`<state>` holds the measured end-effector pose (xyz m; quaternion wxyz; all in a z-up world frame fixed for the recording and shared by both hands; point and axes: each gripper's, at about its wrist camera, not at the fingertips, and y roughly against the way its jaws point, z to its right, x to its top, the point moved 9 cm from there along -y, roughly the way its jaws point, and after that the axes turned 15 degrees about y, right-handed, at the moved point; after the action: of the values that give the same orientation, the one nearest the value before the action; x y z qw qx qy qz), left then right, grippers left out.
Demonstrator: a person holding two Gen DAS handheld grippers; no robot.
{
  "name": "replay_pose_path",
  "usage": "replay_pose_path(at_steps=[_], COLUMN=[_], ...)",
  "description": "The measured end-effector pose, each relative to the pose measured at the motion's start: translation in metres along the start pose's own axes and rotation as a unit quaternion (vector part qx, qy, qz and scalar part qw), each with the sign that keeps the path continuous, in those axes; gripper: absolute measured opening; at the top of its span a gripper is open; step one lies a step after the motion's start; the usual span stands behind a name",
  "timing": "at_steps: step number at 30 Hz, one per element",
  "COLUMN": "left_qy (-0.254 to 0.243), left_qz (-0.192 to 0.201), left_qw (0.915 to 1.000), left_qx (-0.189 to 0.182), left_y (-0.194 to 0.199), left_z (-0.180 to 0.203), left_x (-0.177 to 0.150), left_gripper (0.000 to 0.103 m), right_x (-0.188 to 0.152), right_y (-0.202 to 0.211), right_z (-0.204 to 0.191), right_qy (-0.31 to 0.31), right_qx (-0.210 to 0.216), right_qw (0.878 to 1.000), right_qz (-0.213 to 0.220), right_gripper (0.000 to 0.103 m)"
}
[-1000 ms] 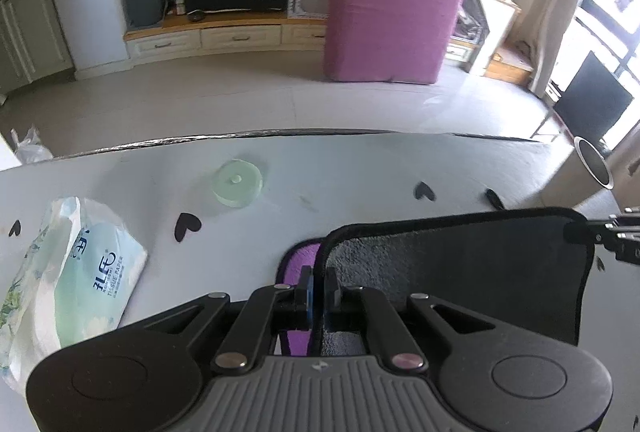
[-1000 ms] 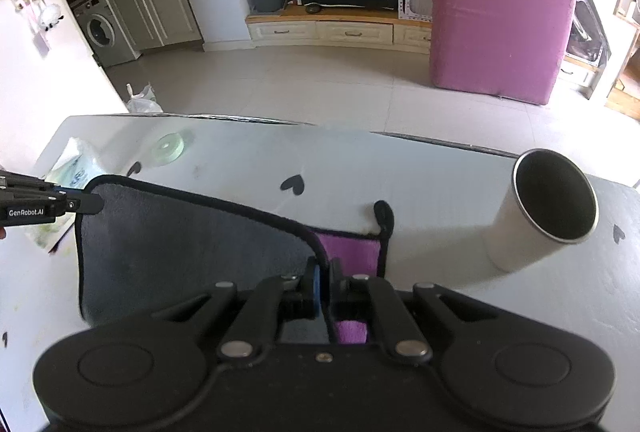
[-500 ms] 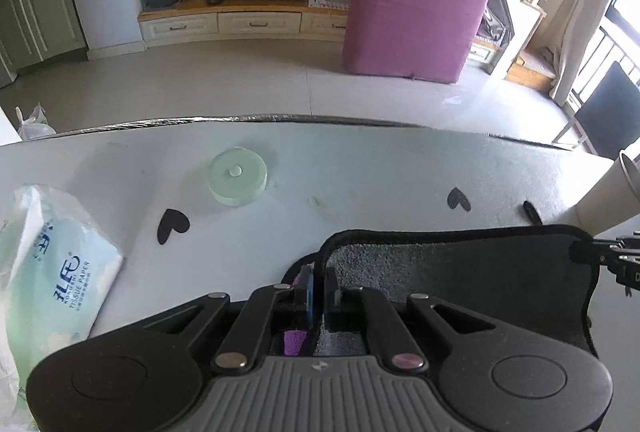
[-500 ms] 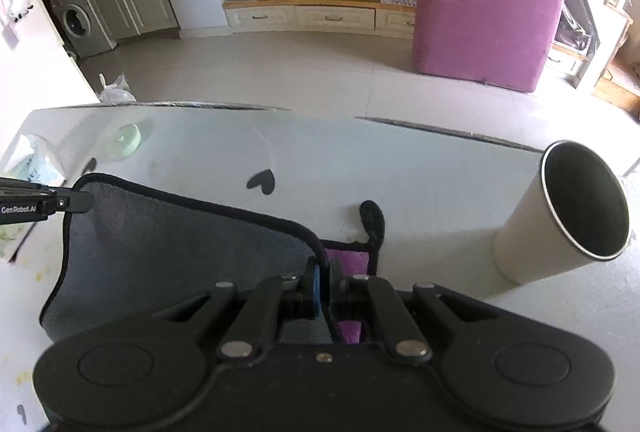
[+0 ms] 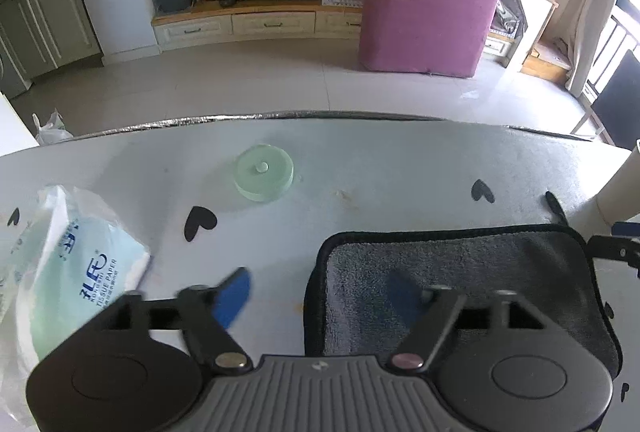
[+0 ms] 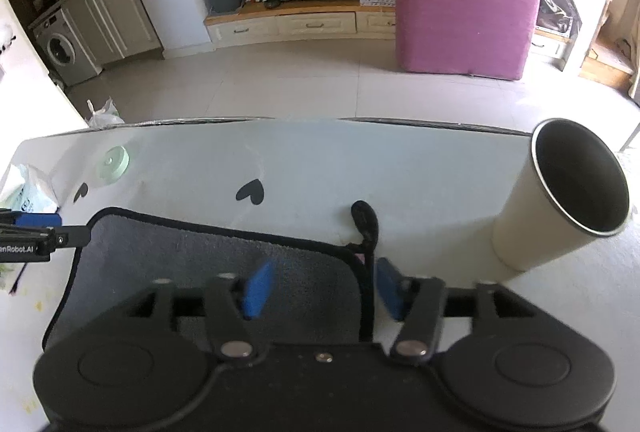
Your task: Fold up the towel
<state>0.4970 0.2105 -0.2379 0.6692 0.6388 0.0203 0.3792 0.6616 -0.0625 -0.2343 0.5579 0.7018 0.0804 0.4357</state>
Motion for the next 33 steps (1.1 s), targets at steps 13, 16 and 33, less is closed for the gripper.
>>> replay_pose_path(at_steps=[13, 16, 33], left_qy=[-0.007, 0.0, -0.019], left_qz=[0.011, 0.018, 0.067], left_qw=[0.9998, 0.9995, 0.9969], left_qx=[-0.013, -0.025, -0.036], left_y=[0.048, 0.063, 0.16], left_z=[0.008, 0.012, 0.032], left_x=[-0.019, -0.025, -0.063], left_gripper=[0.103, 0.103, 0.103], right_x=[-0.012, -0.016, -0.041], right_y=[0.051, 0.065, 0.162], right_z=[-0.003, -0.008, -0.032], right_qy=[-0.007, -0.008, -0.018], right_qx=[-0.004, -0.007, -0.023], right_qw=[0.999, 0.999, 0.996], right_qz=[0.038, 0.045, 0.088], right_gripper=[0.103, 0.103, 0.103])
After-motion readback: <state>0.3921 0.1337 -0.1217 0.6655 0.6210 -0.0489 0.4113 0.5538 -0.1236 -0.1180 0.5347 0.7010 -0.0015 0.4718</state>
